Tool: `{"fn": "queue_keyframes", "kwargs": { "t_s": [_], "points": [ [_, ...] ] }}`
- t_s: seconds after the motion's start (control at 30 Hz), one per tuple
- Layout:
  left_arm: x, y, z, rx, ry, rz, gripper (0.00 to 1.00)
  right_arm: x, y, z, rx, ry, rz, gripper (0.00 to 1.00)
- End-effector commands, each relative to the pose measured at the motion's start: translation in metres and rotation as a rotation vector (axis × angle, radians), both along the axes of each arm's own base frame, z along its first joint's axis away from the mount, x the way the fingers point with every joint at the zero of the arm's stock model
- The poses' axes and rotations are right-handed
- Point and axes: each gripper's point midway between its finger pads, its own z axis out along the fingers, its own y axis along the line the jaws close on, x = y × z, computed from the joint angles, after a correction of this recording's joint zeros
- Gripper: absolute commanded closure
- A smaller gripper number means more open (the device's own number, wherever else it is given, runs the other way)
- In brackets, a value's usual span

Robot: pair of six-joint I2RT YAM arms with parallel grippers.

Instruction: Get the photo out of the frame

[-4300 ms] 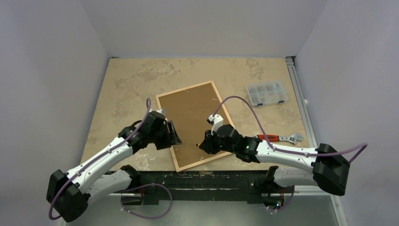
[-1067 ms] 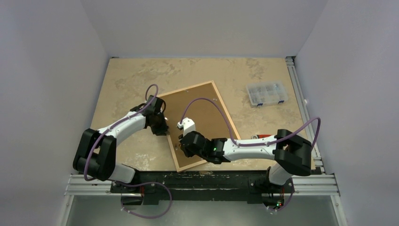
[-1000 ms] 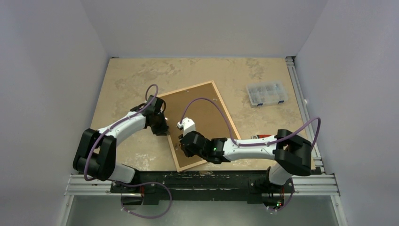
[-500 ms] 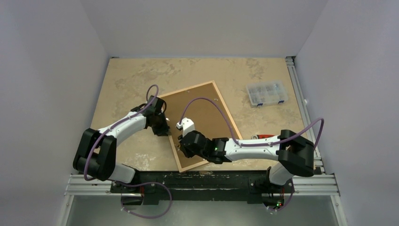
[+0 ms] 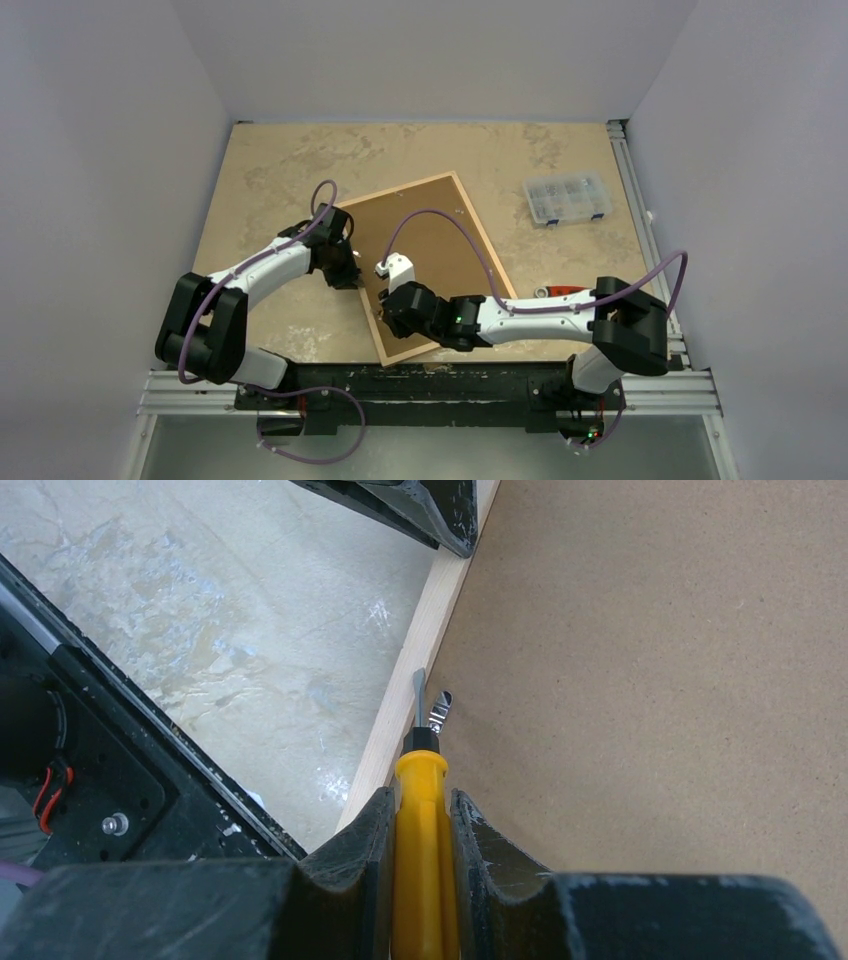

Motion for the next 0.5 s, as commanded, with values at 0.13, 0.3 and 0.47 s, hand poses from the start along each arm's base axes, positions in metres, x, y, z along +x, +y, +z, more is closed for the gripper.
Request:
{"fn": "queue_keyframes", "kwargs": {
  "t_s": [0.13, 0.3, 0.47],
  "points": [
    [-0.006, -0.007, -0.001, -0.024, 0.013, -0.024, 0.90, -0.001, -0.014, 0.004, -0.017, -0.001, -0.030, 1.00],
    [-0.006, -0.007, -0.001, -0.024, 0.014, -0.024, 0.90, -0.002, -0.019, 0.014, 0.016, -0.009, -0.040, 1.00],
    [-0.006, -0.008, -0.003, -0.026, 0.020, -0.025, 0.90, -0.006, -0.013, 0.010, 0.015, 0.005, -0.007, 1.00]
  ]
}}
